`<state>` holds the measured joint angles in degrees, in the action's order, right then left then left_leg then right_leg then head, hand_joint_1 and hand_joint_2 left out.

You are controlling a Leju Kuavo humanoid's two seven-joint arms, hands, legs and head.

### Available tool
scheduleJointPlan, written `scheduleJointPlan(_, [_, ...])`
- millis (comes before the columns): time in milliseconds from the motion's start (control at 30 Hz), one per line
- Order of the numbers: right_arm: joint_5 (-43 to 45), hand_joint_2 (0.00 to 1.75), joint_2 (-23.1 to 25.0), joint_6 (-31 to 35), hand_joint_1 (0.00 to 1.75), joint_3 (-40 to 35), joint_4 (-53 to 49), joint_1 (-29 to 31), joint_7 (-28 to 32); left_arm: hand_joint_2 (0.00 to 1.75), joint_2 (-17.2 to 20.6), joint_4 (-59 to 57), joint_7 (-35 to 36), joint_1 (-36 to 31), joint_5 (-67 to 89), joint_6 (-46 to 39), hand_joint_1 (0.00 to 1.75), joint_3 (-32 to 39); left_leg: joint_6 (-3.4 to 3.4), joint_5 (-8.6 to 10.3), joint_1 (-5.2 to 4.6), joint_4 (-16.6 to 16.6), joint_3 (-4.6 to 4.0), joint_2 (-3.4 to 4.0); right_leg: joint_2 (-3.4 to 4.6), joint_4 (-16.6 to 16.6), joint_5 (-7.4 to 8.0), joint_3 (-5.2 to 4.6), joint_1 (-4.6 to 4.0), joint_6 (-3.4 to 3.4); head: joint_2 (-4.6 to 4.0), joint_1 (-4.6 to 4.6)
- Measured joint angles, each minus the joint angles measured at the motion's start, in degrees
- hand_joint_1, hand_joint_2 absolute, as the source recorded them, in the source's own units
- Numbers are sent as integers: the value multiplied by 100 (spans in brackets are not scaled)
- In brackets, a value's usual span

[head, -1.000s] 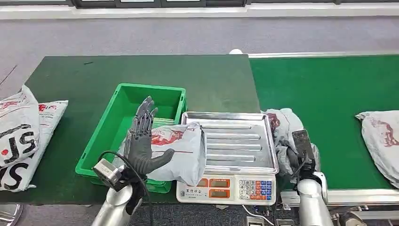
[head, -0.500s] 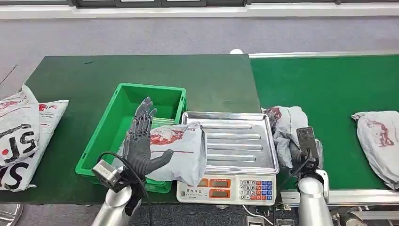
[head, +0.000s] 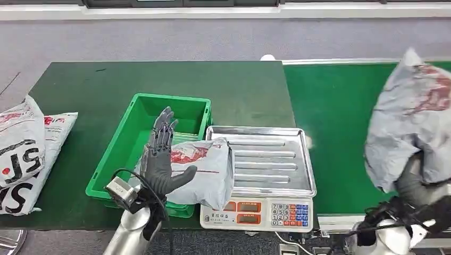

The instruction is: Moved the parcel from conveyor to table for the left to box.

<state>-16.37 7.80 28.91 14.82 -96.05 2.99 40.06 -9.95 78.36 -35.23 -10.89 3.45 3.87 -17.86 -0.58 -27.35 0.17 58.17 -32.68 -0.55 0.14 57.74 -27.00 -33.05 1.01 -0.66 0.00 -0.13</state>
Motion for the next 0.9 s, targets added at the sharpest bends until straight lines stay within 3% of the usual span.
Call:
scheduleJointPlan(67, [-182,175,0,147,175,-238,-405,-66,7,175,-17,-31,0,-70,-57,28,0,0,-2,-2,0,0,10,28,25,0,1,-3,1,0,0,-2])
scheduleJointPlan(300, [-618,175,-37,427,175,-915,-925,-97,-6,175,-44,-63,9,-141,-92,68,0,0,-1,5,0,0,12,26,21,0,9,0,1,1,0,0])
scheduleJointPlan(367, [-884,175,-46,150,175,-1078,-923,-48,-252,175,-46,-63,13,-151,-98,68,0,0,-3,6,0,-1,10,25,19,2,9,3,1,1,0,0])
scheduleJointPlan(467, [-2614,175,-107,-896,175,-1359,-538,174,-1641,175,-37,-22,9,-107,-122,24,0,0,-3,6,3,-1,16,36,31,3,10,5,-2,3,0,0])
scheduleJointPlan(533, [-3173,175,-155,-1549,175,-1521,-51,344,-2280,175,-24,15,2,-66,-111,26,0,0,-4,11,3,-1,16,29,25,3,11,6,-2,2,0,-2])
scheduleJointPlan(667, [-3495,175,-192,-2208,175,-1745,706,481,-2772,175,0,20,2,-19,-57,61,0,0,-2,28,3,0,-5,-24,-23,3,12,3,-2,2,0,-2])
scheduleJointPlan(900, [-3530,175,-216,-2477,175,-1858,1027,526,-2861,175,4,20,2,-18,-55,77,0,0,-2,29,3,-1,-9,-32,-31,3,11,2,-2,2,0,0])
